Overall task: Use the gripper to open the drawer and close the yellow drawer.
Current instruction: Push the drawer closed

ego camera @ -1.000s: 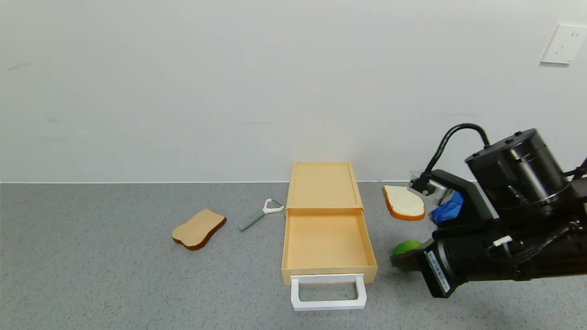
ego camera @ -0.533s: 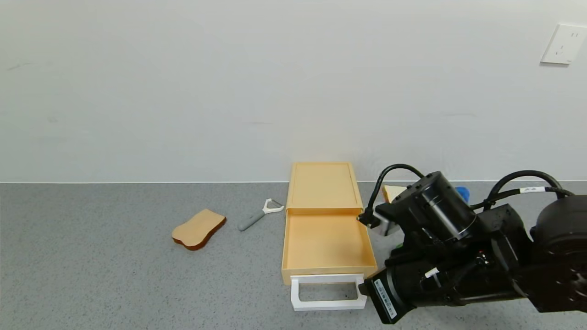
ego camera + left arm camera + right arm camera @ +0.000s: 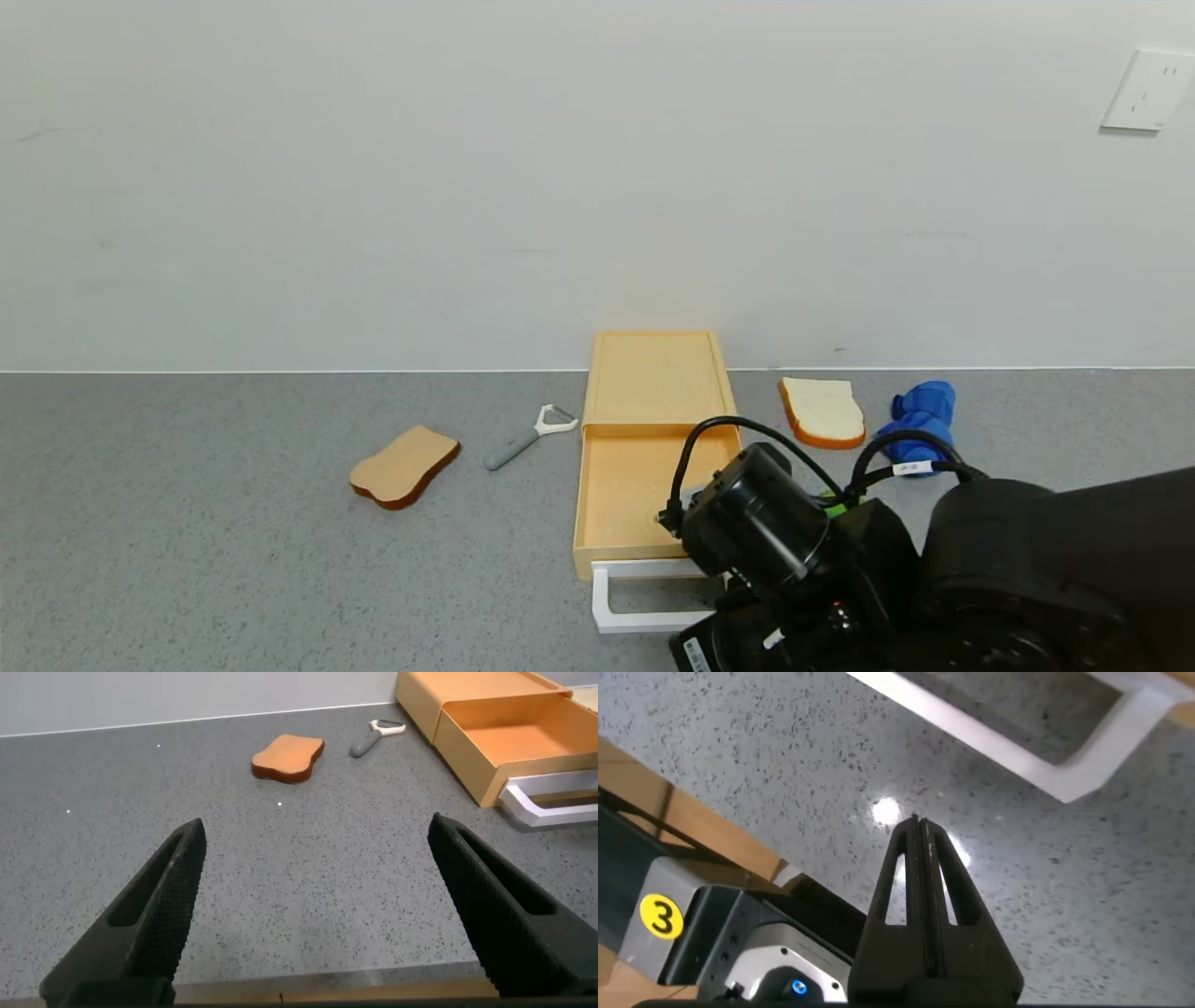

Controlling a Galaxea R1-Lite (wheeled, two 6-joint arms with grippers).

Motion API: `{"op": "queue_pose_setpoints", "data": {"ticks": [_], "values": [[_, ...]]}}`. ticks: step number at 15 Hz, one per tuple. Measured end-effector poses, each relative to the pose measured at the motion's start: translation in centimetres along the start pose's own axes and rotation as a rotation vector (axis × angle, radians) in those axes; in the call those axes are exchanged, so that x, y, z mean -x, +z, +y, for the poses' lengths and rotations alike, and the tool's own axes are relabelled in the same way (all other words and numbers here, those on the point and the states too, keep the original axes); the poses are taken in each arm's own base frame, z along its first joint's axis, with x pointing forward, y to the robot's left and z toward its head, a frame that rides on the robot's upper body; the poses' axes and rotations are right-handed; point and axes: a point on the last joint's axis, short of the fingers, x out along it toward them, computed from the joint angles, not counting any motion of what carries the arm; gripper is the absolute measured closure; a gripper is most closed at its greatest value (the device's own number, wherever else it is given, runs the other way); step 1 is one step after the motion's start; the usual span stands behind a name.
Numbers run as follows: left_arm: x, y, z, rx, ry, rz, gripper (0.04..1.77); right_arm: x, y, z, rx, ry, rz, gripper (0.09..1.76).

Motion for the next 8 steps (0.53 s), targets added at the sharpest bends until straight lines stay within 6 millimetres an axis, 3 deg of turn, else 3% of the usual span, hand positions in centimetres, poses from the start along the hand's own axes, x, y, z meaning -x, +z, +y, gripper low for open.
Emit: {"op": "queue_pose_setpoints", "data": {"ticks": [8], "values": [[0.0, 0.0, 0.0, 0.000, 0.000, 0.000, 0.09, -4.3, 0.4, 0.8, -0.032, -0.062, 0.054, 1.73]]}}
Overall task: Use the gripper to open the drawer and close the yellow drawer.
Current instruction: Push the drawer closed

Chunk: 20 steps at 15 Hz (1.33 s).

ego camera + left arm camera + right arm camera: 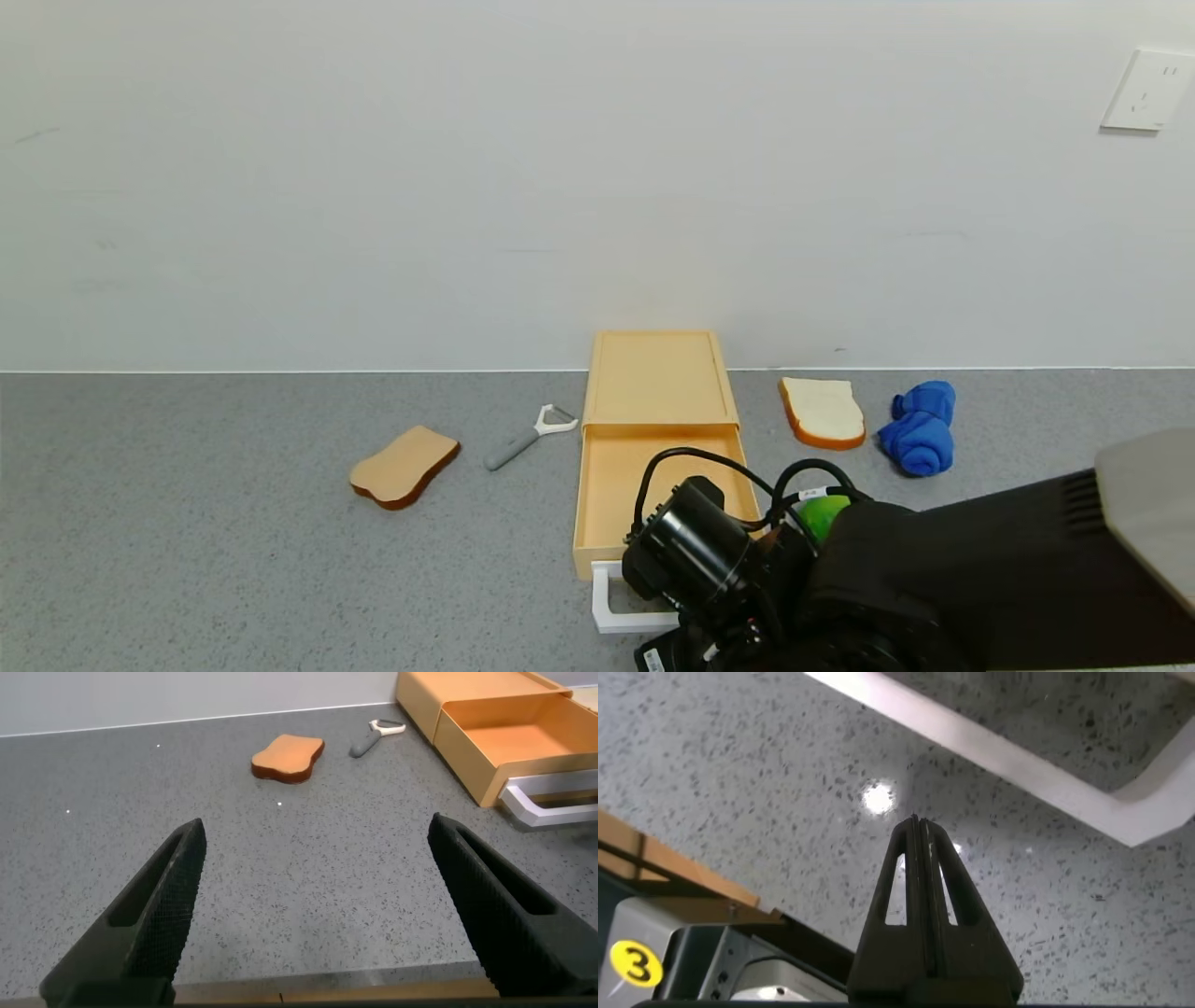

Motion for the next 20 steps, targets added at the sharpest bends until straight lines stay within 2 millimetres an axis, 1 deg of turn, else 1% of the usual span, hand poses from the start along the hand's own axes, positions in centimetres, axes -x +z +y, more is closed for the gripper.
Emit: {"op": "queue_pose_setpoints", "data": {"ticks": [7, 20], "values": [[0.0, 0.0, 0.0, 0.000, 0.000, 0.000, 0.09, -1.6, 0.3, -0.3, -0.036, -0.024, 0.019, 1.73], [0.0, 0.0, 0.0, 0.000, 0.000, 0.000, 0.09, -2.2, 1.7, -0.8, -0.057, -0.051, -0.024, 1.73]]}}
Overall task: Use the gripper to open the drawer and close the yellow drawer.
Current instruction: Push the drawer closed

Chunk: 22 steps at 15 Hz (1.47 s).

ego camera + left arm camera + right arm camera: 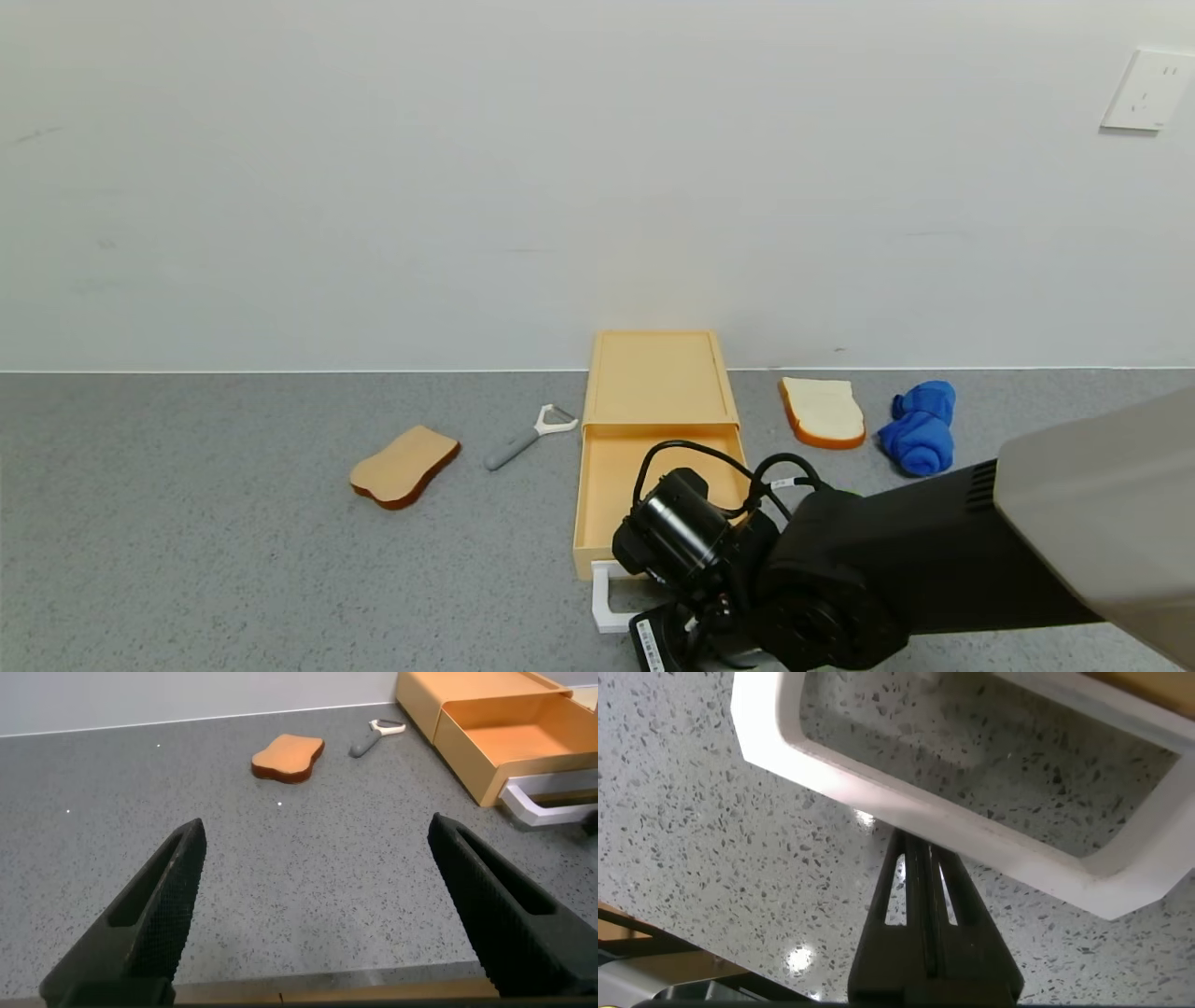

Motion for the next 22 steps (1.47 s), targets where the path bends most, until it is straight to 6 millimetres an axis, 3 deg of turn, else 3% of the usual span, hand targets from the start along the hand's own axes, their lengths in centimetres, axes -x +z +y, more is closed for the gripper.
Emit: {"op": "queue_pose_setpoints", "data": {"ticks": [22], "values": [[0.0, 0.0, 0.0, 0.000, 0.000, 0.000, 0.09, -0.5, 3.6, -1.3, -0.064, 0.017, -0.107, 1.73]]}}
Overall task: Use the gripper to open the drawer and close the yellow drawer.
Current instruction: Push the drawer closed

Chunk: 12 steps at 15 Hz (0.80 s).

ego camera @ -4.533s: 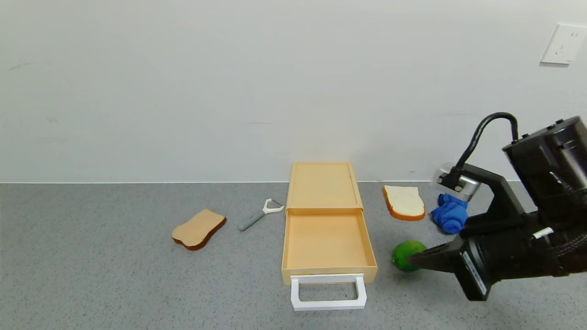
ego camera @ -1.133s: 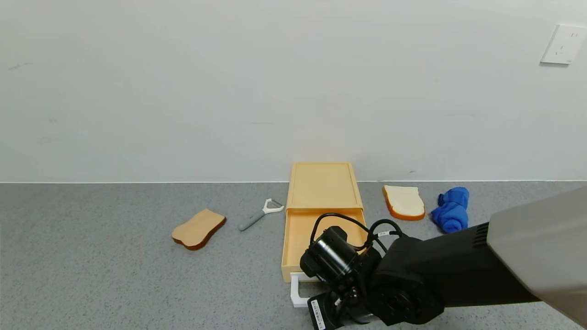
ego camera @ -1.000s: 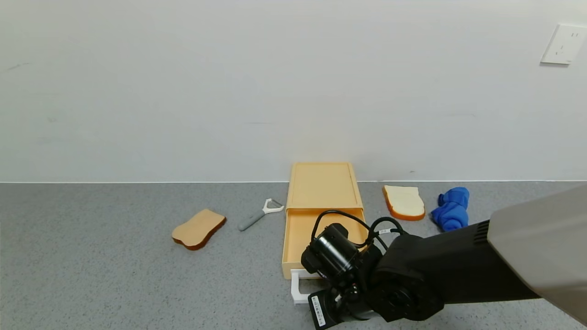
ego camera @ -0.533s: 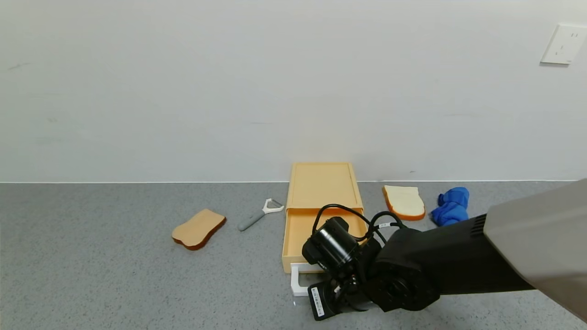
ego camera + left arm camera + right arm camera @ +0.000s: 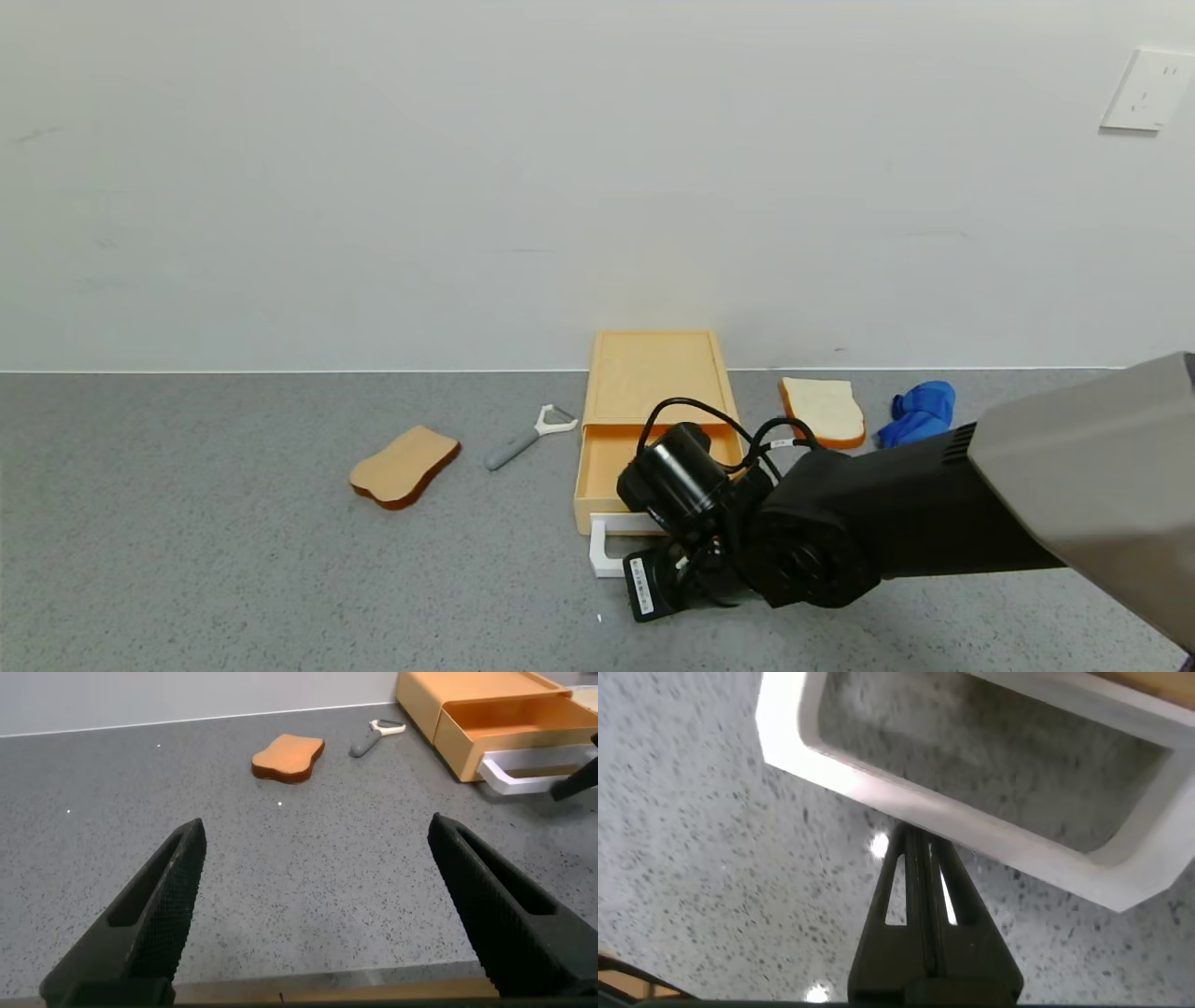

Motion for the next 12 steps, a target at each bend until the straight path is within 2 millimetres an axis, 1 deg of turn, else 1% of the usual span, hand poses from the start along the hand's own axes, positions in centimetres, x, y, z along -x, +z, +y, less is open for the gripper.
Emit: {"op": "queue_pose_setpoints", "data": {"ticks": [5, 12], "values": [[0.0, 0.0, 0.0, 0.000, 0.000, 0.000, 0.09, -0.7, 0.9, -0.7, -0.006, 0.001, -0.032, 1.73], [0.0, 0.0, 0.0, 0.000, 0.000, 0.000, 0.09, -1.4, 2.9, -1.5, -0.009, 0.000, -0.079, 1.73]]}}
